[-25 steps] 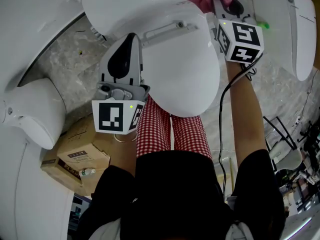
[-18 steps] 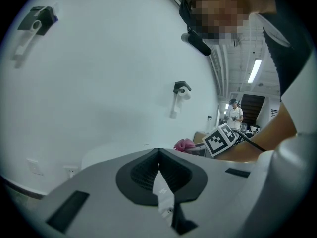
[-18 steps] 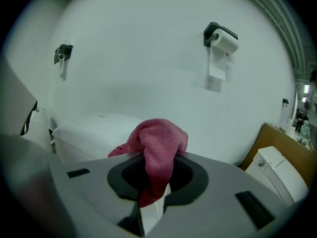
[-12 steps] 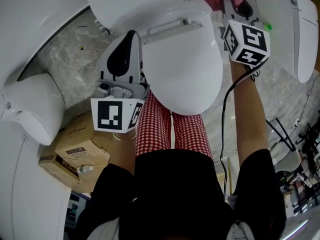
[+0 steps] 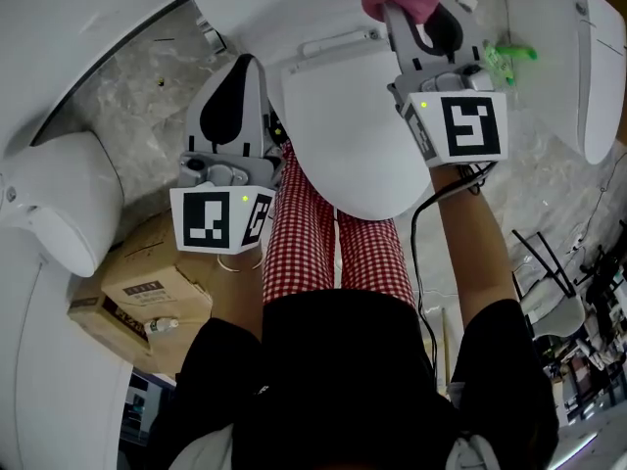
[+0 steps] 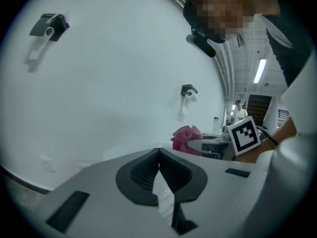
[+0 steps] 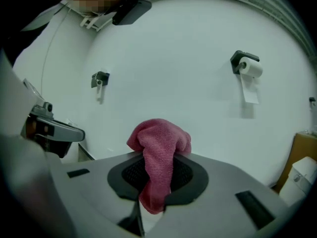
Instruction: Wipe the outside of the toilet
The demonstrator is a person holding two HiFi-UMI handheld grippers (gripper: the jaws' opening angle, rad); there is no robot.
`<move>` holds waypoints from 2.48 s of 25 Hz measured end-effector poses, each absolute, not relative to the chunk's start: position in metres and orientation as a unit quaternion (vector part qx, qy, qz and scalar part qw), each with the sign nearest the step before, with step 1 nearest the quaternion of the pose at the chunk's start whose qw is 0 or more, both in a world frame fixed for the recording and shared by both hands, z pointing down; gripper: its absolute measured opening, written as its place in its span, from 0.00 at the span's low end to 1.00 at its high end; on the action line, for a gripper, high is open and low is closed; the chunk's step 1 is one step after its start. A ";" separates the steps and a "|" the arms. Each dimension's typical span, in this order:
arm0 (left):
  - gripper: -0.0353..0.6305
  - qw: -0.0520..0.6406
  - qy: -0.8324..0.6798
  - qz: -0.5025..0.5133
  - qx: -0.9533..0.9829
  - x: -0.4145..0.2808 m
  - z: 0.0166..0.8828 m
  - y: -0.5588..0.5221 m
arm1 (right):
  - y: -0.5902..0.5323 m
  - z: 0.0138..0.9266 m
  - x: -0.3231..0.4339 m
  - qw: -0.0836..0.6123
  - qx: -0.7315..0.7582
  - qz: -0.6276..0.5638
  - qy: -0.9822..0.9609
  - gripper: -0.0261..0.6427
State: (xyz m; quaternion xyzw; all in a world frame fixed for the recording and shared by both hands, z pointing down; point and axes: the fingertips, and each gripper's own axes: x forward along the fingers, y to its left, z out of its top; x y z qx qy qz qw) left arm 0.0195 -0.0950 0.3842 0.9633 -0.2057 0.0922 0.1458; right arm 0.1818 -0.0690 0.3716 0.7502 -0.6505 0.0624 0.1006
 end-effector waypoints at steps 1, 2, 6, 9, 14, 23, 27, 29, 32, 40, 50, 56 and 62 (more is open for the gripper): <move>0.07 0.147 -0.208 0.091 0.963 0.017 0.384 -0.096 | -0.073 0.376 0.167 0.102 0.738 0.061 -0.664 0.16; 0.07 0.147 -0.210 0.090 0.962 0.014 0.385 -0.097 | -0.077 0.382 0.153 0.107 0.725 0.061 -0.678 0.16; 0.07 0.148 -0.216 0.092 0.961 0.003 0.386 -0.102 | -0.087 0.412 0.096 0.135 0.670 0.081 -0.726 0.16; 0.07 0.149 -0.223 0.093 0.959 -0.009 0.389 -0.107 | -0.095 0.433 0.052 0.148 0.619 0.093 -0.765 0.16; 0.07 0.151 -0.229 0.104 0.956 -0.024 0.397 -0.115 | -0.108 0.463 0.011 0.159 0.579 0.100 -0.793 0.16; 0.07 0.158 -0.242 0.108 0.951 -0.040 0.406 -0.130 | -0.122 0.500 0.009 0.167 0.594 0.144 -0.773 0.16; 0.07 0.158 -0.237 0.108 0.952 -0.037 0.406 -0.131 | -0.126 0.501 0.015 0.159 0.608 0.158 -0.762 0.16; 0.07 0.158 -0.234 0.108 0.953 -0.035 0.405 -0.131 | -0.127 0.500 0.018 0.150 0.613 0.164 -0.758 0.16; 0.07 0.158 -0.231 0.109 0.954 -0.031 0.406 -0.132 | -0.127 0.500 0.026 0.139 0.625 0.173 -0.749 0.16; 0.07 0.156 -0.221 0.113 0.956 -0.021 0.407 -0.127 | -0.117 0.503 0.068 0.120 0.656 0.192 -0.720 0.16; 0.07 0.154 -0.211 0.113 0.958 -0.006 0.406 -0.122 | -0.102 0.502 0.112 0.131 0.686 0.192 -0.690 0.16; 0.07 0.153 -0.204 0.117 0.960 0.003 0.408 -0.115 | -0.089 0.503 0.142 0.131 0.708 0.198 -0.665 0.16; 0.07 0.147 -0.192 0.122 0.963 0.015 0.408 -0.110 | -0.074 0.505 0.174 0.129 0.730 0.204 -0.639 0.16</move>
